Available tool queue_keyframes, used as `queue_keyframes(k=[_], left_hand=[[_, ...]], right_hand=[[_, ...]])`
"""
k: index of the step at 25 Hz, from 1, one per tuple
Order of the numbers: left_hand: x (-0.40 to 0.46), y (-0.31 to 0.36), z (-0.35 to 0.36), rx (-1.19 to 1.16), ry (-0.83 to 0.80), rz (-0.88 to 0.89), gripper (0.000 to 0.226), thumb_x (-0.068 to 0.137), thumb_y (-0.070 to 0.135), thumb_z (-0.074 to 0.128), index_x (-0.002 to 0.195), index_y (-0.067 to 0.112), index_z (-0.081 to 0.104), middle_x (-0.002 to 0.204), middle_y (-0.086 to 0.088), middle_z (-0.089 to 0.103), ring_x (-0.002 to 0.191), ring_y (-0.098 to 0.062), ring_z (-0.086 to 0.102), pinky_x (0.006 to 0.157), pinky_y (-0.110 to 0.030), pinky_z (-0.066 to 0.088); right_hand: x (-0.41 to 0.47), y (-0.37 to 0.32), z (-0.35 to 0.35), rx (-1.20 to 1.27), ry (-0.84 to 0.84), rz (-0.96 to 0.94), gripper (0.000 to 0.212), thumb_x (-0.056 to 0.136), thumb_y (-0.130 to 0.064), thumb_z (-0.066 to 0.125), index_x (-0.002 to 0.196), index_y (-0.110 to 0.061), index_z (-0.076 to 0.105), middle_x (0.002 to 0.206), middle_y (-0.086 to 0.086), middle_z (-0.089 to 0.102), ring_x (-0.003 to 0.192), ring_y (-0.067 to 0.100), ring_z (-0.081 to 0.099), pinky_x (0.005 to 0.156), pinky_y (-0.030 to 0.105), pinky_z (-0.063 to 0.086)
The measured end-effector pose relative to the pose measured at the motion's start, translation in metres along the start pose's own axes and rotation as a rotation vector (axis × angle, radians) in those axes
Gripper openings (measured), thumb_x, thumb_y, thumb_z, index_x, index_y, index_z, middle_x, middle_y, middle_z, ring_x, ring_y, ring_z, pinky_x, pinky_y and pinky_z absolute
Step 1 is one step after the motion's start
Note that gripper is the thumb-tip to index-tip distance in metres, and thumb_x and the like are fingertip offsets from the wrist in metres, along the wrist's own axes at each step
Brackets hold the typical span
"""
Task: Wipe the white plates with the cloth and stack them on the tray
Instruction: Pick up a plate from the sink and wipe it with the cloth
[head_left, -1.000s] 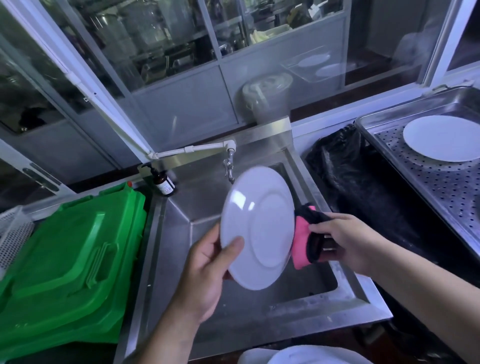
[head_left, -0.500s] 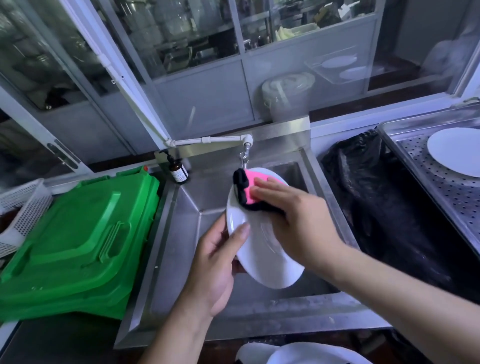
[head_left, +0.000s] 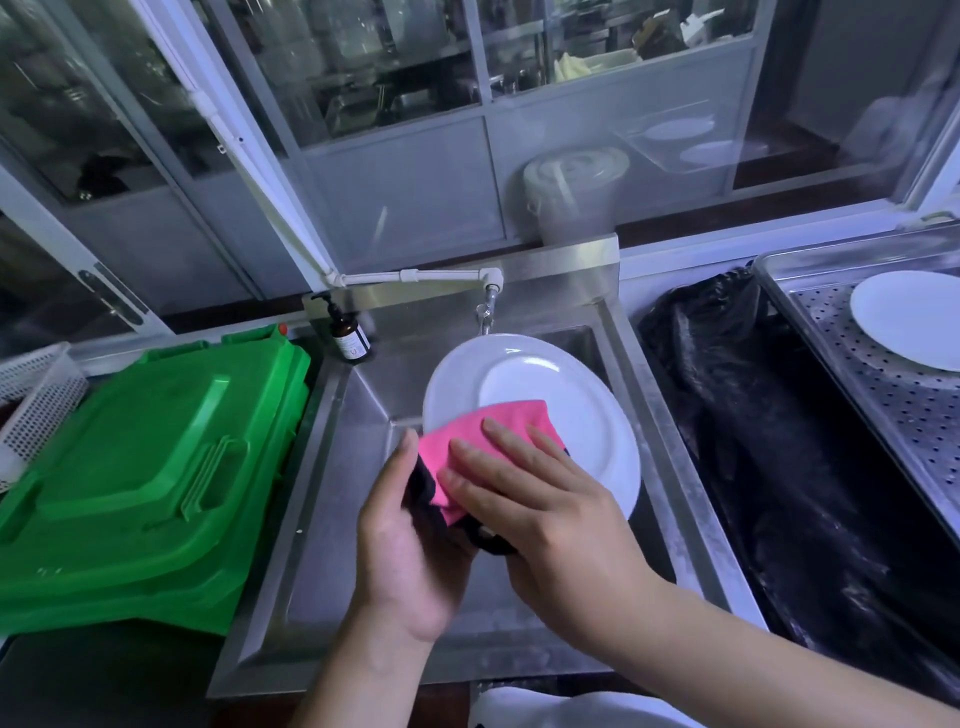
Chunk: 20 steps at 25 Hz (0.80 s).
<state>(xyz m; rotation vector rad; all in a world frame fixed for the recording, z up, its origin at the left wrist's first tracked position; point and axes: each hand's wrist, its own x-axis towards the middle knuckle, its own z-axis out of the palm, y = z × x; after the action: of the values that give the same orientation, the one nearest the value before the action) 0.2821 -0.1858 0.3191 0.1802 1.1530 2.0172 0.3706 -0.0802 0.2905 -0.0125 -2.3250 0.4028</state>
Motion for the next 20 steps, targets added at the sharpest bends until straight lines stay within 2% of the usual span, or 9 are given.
queue_keyframes(k=[1,4,7,10,12,14,17,18,20], left_hand=[[0.001,0.000,0.001,0.014,0.028,-0.037,0.055,0.086,0.047,0.063,0.114,0.002,0.073,0.113,-0.024,0.073,0.106,-0.035,0.072,0.092,-0.040,0.053],[0.007,-0.004,0.002,0.030,0.063,-0.106,0.038,0.087,0.031,0.060,0.112,0.003,0.068,0.089,-0.014,0.076,0.075,-0.024,0.075,0.059,-0.027,0.058],[0.015,-0.011,-0.004,0.019,0.123,-0.220,0.057,0.087,0.031,0.064,0.138,0.006,0.058,0.125,-0.022,0.069,0.100,-0.033,0.071,0.071,-0.038,0.061],[0.021,-0.010,-0.014,-0.002,0.134,-0.213,0.056,0.089,0.030,0.061,0.142,0.015,0.056,0.132,-0.017,0.067,0.108,-0.032,0.069,0.076,-0.043,0.060],[0.027,-0.009,-0.019,-0.011,0.158,-0.188,0.046,0.093,0.026,0.057,0.138,0.018,0.060,0.125,-0.010,0.072,0.100,-0.024,0.073,0.069,-0.037,0.062],[0.030,-0.011,-0.021,-0.025,0.196,-0.223,0.037,0.098,0.024,0.054,0.133,0.016,0.063,0.116,-0.009,0.075,0.091,-0.021,0.075,0.064,-0.034,0.063],[0.037,-0.009,-0.024,-0.094,0.311,-0.289,0.026,0.102,0.019,0.053,0.121,0.008,0.066,0.096,-0.010,0.079,0.077,-0.021,0.077,0.056,-0.034,0.062],[0.039,-0.006,-0.026,-0.131,0.346,-0.305,0.021,0.102,0.017,0.054,0.115,0.006,0.066,0.088,-0.011,0.079,0.071,-0.022,0.077,0.052,-0.035,0.061],[0.044,-0.002,-0.034,-0.188,0.411,-0.338,0.015,0.101,0.014,0.056,0.111,0.005,0.064,0.080,-0.012,0.078,0.066,-0.024,0.077,0.049,-0.038,0.061]], right_hand=[[-0.005,0.003,0.000,-0.016,-0.028,-0.047,0.053,0.080,-0.005,0.042,0.121,-0.015,0.073,0.134,0.002,0.066,0.131,0.033,0.055,0.102,0.059,0.046],[-0.017,0.015,-0.002,-0.007,-0.108,-0.119,0.056,0.077,-0.003,0.042,0.122,-0.017,0.072,0.136,0.000,0.064,0.136,0.029,0.050,0.109,0.058,0.041],[-0.030,0.035,-0.011,0.064,-0.215,-0.135,0.064,0.073,0.001,0.047,0.129,-0.020,0.068,0.143,-0.004,0.058,0.142,0.024,0.042,0.115,0.052,0.037],[-0.052,0.065,-0.021,0.192,-0.277,0.029,0.068,0.068,0.008,0.063,0.130,-0.021,0.067,0.144,-0.006,0.056,0.142,0.015,0.043,0.113,0.048,0.040],[-0.059,0.077,-0.024,0.288,-0.234,0.273,0.060,0.072,0.006,0.061,0.126,-0.020,0.070,0.139,-0.008,0.060,0.137,0.006,0.047,0.108,0.044,0.046],[-0.058,0.073,-0.021,0.328,-0.226,0.416,0.054,0.079,-0.007,0.054,0.130,-0.020,0.067,0.141,-0.011,0.058,0.138,0.003,0.045,0.112,0.036,0.041],[-0.060,0.051,-0.008,0.240,-0.359,0.409,0.069,0.082,-0.037,0.051,0.148,-0.018,0.047,0.156,-0.005,0.041,0.149,0.012,0.028,0.123,0.036,0.022],[-0.063,0.046,-0.003,0.146,-0.354,0.365,0.069,0.085,-0.041,0.054,0.149,-0.016,0.046,0.156,-0.002,0.041,0.149,0.016,0.031,0.122,0.039,0.024],[-0.069,0.043,0.011,-0.003,-0.225,0.291,0.053,0.088,-0.026,0.060,0.139,-0.011,0.058,0.144,0.003,0.056,0.137,0.025,0.050,0.112,0.046,0.042]])
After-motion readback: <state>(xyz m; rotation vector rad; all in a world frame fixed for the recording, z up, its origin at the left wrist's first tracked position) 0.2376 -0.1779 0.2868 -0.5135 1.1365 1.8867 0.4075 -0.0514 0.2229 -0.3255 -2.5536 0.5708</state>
